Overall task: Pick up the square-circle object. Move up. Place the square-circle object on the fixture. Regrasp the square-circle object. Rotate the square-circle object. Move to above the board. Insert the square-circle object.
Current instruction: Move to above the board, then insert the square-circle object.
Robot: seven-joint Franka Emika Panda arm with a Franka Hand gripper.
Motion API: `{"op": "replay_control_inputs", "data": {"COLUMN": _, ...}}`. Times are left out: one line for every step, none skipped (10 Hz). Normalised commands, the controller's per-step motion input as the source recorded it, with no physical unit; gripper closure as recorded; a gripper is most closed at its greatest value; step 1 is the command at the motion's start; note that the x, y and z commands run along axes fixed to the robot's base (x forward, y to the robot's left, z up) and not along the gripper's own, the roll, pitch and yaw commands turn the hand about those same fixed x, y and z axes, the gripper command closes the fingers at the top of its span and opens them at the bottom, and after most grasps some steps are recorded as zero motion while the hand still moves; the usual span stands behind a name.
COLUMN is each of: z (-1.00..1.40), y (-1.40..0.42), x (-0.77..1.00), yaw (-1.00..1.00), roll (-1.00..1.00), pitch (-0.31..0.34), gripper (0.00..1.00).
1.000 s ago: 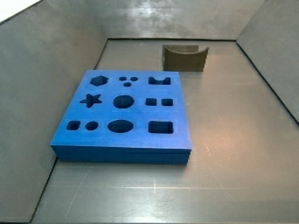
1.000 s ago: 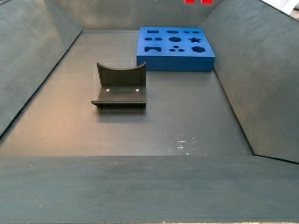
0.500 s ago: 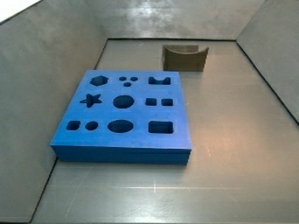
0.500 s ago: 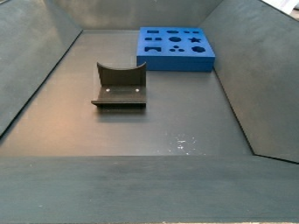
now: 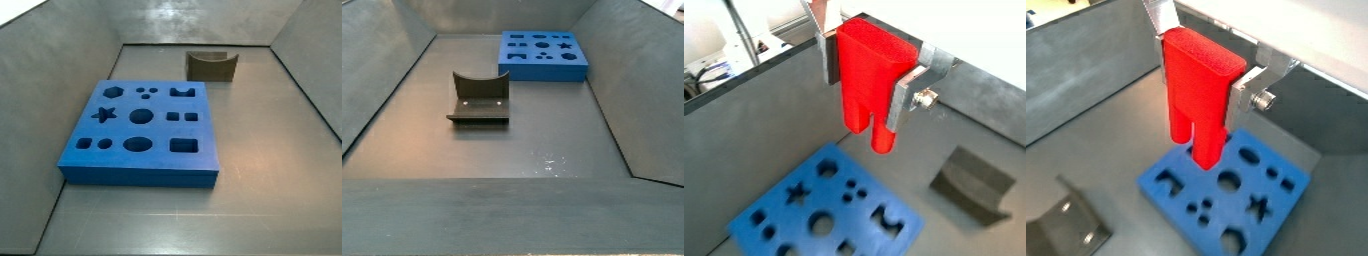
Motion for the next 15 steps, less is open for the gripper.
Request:
{"op": "replay_control_inputs", "data": {"z": 0.11, "y": -0.83, "x": 0.40, "yaw": 0.01, "roll": 0.09, "pitch": 0.164, "gripper": 1.00}}
{"op": "replay_control_inputs", "data": {"z": 0.06, "y": -0.51, "x": 0.29, "yaw": 0.01, "roll": 0.09, "pitch": 0.161, "gripper": 1.00}}
{"op": "replay_control_inputs", "data": {"z": 0.05, "y": -0.32, "x": 0.21, "yaw": 0.01, "roll": 0.09, "pitch": 0.155, "gripper": 1.00}}
{"op": "replay_control_inputs", "data": {"z": 0.03, "y": -0.20, "x": 0.16, "yaw": 0.02, "roll": 0.08, "pitch": 0.134, "gripper": 1.00}}
{"op": "replay_control_inputs", "data": {"z": 0.00, "y": -0.03, "x": 0.00, "yaw": 0.00, "roll": 0.00, "pitch": 0.000, "gripper": 1.00}}
{"op": "replay_control_inputs", "data": {"z": -0.12, "y": -0.02, "x": -0.08, "yaw": 0.00, "roll": 0.00, "pitch": 0.000, "gripper": 1.00}}
{"op": "replay_control_inputs", "data": {"z": -0.22, "y": -0.09, "x": 0.00, "yaw": 0.03, "roll": -0.04, "pitch": -0.020, "gripper": 1.00}}
{"op": "replay_control_inputs", "data": {"z": -0.38, "y": -0.01, "x": -0.25, "yaw": 0.03, "roll": -0.04, "pitch": -0.019, "gripper": 1.00}}
{"op": "replay_control_inputs", "data": {"z": -0.40, "y": 0.00, "x": -0.18, "yaw": 0.04, "roll": -0.10, "pitch": -0.023, "gripper": 1.00}}
{"op": "replay_control_inputs", "data": {"z": -0.40, "y": -0.01, "x": -0.15, "yaw": 0.11, "roll": -0.09, "pitch": -0.036, "gripper": 1.00}}
{"op": "replay_control_inputs", "data": {"z": -0.33, "y": 0.00, "x": -0.19, "yaw": 0.15, "roll": -0.09, "pitch": -0.056, "gripper": 1.00}}
{"op": "replay_control_inputs", "data": {"z": -0.32, "y": 0.00, "x": -0.21, "yaw": 0.18, "roll": -0.08, "pitch": -0.053, "gripper": 1.00}}
{"op": "replay_control_inputs", "data": {"z": -0.32, "y": 0.00, "x": -0.16, "yaw": 0.16, "roll": -0.08, "pitch": -0.049, "gripper": 1.00}}
{"op": "replay_control_inputs", "data": {"z": -0.29, "y": -0.03, "x": -0.16, "yaw": 0.18, "roll": -0.07, "pitch": -0.047, "gripper": 1.00}}
{"op": "replay_control_inputs", "data": {"z": -0.27, "y": -0.07, "x": -0.20, "yaw": 0.16, "roll": -0.07, "pitch": -0.061, "gripper": 1.00}}
